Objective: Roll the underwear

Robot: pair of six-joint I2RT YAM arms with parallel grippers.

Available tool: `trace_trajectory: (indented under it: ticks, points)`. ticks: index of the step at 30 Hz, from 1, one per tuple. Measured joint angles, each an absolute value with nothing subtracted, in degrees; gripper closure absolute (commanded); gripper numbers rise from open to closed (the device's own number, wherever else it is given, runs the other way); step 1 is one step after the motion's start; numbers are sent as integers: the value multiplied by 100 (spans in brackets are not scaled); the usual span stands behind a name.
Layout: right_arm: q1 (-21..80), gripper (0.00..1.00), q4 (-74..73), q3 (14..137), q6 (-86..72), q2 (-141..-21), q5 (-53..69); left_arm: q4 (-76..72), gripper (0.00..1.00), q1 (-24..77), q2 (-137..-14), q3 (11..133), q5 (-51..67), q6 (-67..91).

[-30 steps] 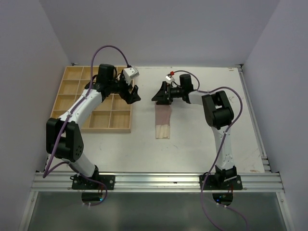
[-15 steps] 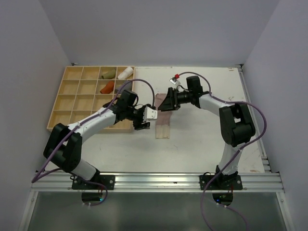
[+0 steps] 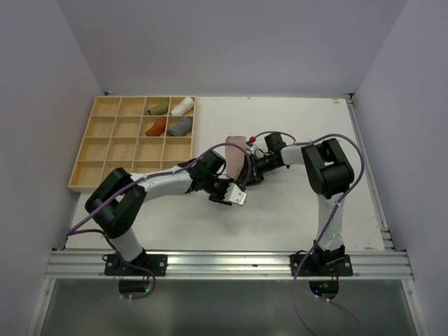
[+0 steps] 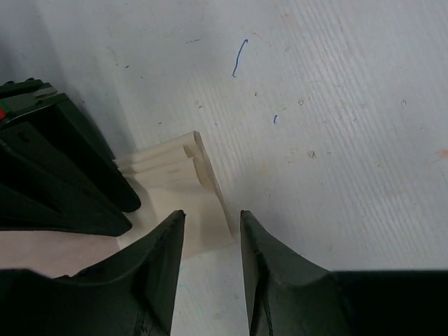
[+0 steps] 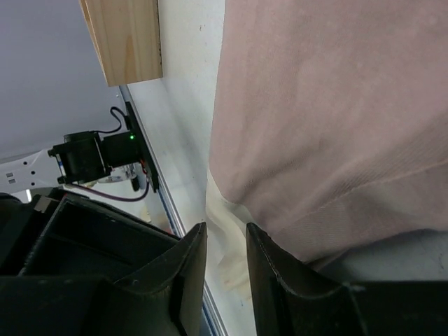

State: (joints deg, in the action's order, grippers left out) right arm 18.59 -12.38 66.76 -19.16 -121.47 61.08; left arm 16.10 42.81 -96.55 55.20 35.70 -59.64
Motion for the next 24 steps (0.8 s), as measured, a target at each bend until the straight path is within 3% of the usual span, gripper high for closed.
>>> trace_trajectory:
  ticks: [12,14,20,24]
  points:
    - [1855,78,-1483,6794,-1704,-12307,6165,1584,64,4394,-10328,5808,3155,-6121]
    - [1848,81,-1575,6851,-1623,-12355,6193,1588,69,4394,-10409,5913,3100,-6095]
    - [1844,85,-1730,6855,-1455,-12368,6206,1785,99,4401,-10562,6145,3022,-6069]
    - [1861,84,-1846,6829,-1389,-12333,6204,2119,100,4405,-10551,6226,3127,-6110]
